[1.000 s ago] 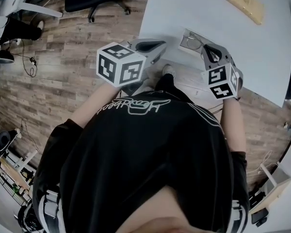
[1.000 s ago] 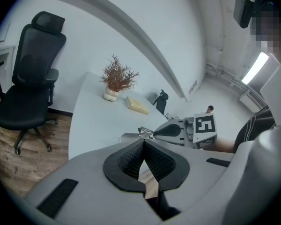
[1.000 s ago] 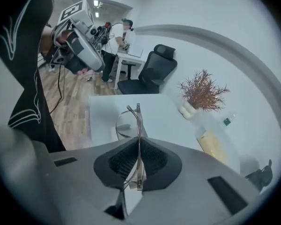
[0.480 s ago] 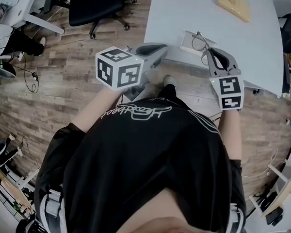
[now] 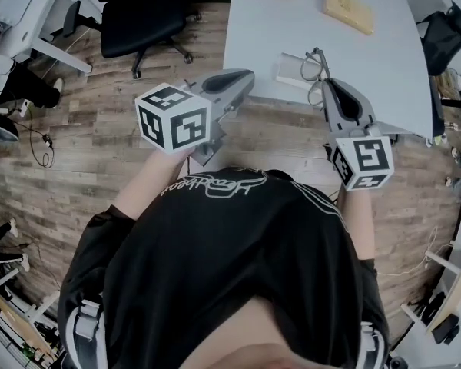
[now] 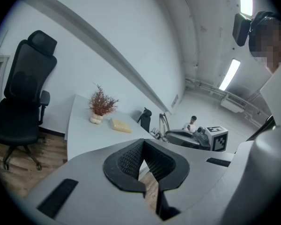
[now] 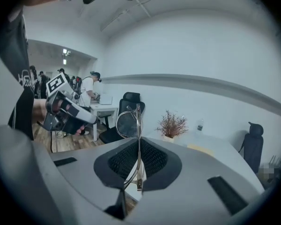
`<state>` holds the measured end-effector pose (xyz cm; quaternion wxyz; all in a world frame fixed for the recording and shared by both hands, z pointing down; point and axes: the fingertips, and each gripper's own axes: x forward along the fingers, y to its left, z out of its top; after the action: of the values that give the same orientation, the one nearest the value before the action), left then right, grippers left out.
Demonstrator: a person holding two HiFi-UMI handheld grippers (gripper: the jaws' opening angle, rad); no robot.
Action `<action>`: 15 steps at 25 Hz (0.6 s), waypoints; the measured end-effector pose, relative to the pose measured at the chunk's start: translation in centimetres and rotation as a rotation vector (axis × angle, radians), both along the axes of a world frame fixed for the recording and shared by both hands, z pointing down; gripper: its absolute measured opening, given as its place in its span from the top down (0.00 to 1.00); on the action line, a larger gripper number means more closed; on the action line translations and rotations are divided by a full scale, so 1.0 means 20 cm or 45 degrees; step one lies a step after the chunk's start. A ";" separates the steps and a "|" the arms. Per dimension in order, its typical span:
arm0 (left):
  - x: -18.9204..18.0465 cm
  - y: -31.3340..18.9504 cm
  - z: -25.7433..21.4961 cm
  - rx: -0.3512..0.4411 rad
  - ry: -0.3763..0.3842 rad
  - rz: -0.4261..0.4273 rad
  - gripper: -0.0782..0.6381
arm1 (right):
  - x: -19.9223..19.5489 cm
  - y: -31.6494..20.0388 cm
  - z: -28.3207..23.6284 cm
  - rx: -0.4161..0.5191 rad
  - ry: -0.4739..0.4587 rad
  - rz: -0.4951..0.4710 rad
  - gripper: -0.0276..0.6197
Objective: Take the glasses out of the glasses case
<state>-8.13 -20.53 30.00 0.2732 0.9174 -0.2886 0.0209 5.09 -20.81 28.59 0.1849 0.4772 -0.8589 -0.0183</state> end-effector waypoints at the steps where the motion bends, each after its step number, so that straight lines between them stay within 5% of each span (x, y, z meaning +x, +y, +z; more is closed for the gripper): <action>1: 0.00 0.01 -0.01 0.006 0.008 -0.008 0.88 | 0.00 0.01 -0.02 -0.004 -0.043 -0.002 0.93; 15: 0.25 0.38 -0.06 0.027 -0.007 0.033 0.88 | 0.20 0.47 0.00 -0.146 -0.447 -0.018 0.93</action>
<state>-3.21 -13.01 28.84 0.2623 0.9238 -0.2778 0.0240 9.09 -11.34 28.55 0.0589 0.4556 -0.8810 0.1129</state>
